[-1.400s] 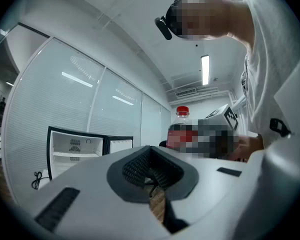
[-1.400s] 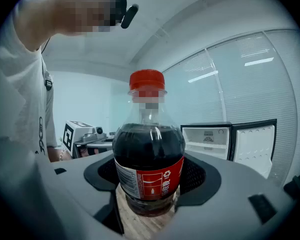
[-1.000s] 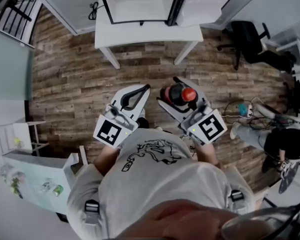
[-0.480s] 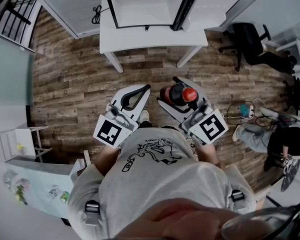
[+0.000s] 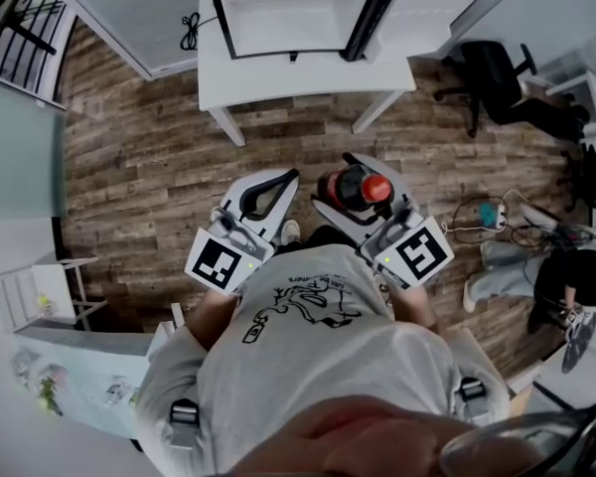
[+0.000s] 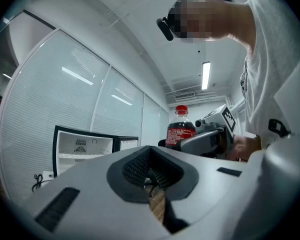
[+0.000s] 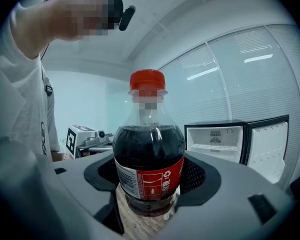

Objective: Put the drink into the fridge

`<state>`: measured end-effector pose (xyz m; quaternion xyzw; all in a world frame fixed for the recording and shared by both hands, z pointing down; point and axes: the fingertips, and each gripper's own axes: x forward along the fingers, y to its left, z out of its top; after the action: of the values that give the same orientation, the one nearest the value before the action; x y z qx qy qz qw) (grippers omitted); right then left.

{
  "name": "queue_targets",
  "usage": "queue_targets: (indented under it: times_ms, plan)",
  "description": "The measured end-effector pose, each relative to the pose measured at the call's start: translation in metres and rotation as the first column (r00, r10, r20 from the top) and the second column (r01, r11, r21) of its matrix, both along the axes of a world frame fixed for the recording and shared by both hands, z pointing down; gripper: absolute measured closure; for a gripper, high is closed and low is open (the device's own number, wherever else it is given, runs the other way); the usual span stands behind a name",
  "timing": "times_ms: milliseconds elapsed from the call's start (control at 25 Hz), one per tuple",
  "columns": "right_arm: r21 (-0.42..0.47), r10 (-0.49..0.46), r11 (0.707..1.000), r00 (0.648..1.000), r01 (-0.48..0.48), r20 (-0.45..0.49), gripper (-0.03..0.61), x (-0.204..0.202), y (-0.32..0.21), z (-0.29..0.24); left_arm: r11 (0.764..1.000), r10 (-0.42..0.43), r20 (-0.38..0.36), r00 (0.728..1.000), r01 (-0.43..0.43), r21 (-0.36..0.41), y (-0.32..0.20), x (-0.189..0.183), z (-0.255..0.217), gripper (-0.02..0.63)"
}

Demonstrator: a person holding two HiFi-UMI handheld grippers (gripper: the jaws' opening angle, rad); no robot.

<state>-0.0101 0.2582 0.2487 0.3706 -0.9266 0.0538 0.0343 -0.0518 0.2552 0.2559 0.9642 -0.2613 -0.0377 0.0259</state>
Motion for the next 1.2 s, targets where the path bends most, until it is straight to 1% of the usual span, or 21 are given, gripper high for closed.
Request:
queue_targets:
  times_ms: [280, 720, 1200]
  plan:
    - [-0.004, 0.007, 1.0, 1.0, -0.007, 0.0, 0.256, 0.002, -0.01, 0.002, 1.0, -0.004, -0.001, 1.0, 0.004, -0.014, -0.008, 0.001, 0.004, 0.611]
    - [0.014, -0.024, 1.0, 1.0, 0.024, -0.006, 0.256, 0.014, -0.05, 0.001, 1.0, -0.024, 0.011, 1.0, 0.024, -0.001, -0.045, 0.013, 0.004, 0.611]
    - [0.002, -0.049, 0.999, 0.999, 0.049, 0.003, 0.256, 0.036, -0.118, 0.002, 0.999, -0.043, 0.02, 0.999, 0.043, -0.01, -0.114, 0.037, 0.003, 0.611]
